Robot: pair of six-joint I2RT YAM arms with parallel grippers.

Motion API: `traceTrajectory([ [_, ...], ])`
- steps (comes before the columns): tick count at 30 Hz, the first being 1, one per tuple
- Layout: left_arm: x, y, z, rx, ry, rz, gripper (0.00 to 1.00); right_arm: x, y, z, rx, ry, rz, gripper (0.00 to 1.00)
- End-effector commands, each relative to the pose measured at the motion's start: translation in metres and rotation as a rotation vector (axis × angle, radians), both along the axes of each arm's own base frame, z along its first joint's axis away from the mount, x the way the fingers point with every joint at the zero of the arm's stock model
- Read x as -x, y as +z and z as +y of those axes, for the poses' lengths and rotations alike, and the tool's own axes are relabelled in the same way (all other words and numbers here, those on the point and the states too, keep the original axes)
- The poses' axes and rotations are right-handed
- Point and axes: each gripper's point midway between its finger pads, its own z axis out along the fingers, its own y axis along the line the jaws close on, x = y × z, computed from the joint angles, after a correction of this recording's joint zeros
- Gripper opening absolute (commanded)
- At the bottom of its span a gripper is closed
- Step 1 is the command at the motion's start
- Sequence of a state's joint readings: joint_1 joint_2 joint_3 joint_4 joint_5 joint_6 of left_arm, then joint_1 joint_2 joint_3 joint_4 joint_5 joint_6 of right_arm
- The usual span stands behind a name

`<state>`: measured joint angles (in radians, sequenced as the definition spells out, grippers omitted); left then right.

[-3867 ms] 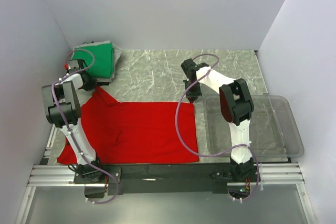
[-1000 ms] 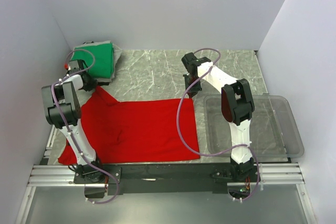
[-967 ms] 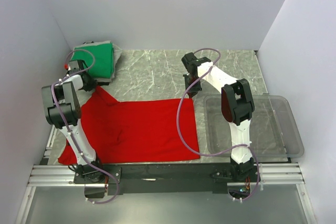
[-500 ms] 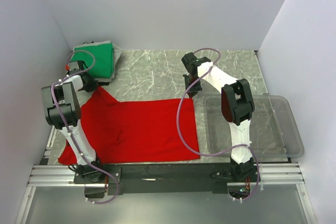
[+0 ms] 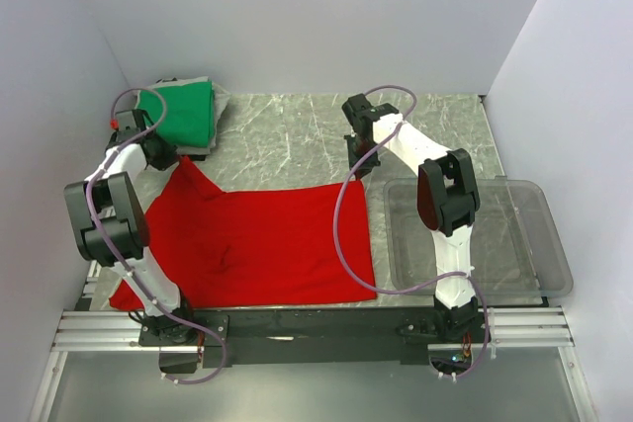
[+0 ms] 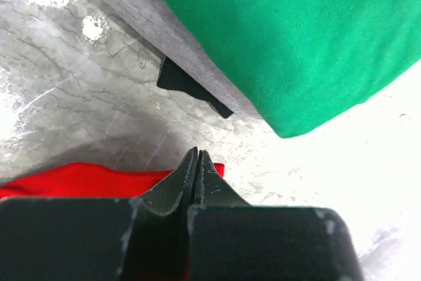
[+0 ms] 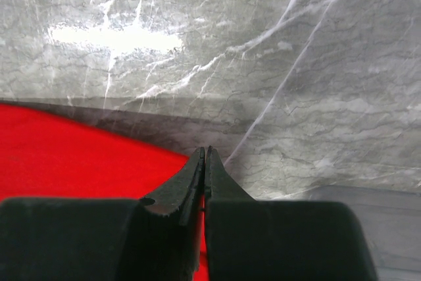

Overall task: Fold and stack the t-shirts
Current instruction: Fold the tshirt

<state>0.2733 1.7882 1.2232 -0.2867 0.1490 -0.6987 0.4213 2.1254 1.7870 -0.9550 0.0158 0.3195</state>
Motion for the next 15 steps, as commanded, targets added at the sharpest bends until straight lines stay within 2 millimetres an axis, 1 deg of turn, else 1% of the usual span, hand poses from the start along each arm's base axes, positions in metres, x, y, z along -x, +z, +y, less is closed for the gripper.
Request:
traceTrajectory([
  [1,-0.001,0.017,-0.002,0.043,-0.007,-0.034,0.00,-0.018,0.034,-0.005,-0.012,-0.011,-0.095,0.03],
  [7,-0.014,0.028,-0.001,0.065,-0.007,-0.060,0.00,-0.029,0.036,-0.009,0.000,-0.019,-0.114,0.01],
  [9,-0.019,0.031,0.000,0.069,-0.004,-0.067,0.00,-0.035,0.036,-0.008,-0.001,-0.019,-0.120,0.00],
  [10,-0.023,0.032,0.001,0.072,-0.006,-0.072,0.00,-0.040,0.040,-0.007,-0.007,-0.020,-0.132,0.00],
  [11,-0.026,0.031,0.002,0.074,-0.003,-0.072,0.00,-0.042,0.036,-0.007,-0.002,-0.019,-0.121,0.00],
  [15,-0.038,0.035,0.005,0.080,-0.002,-0.084,0.00,-0.051,0.032,-0.007,0.012,-0.017,-0.126,0.00],
])
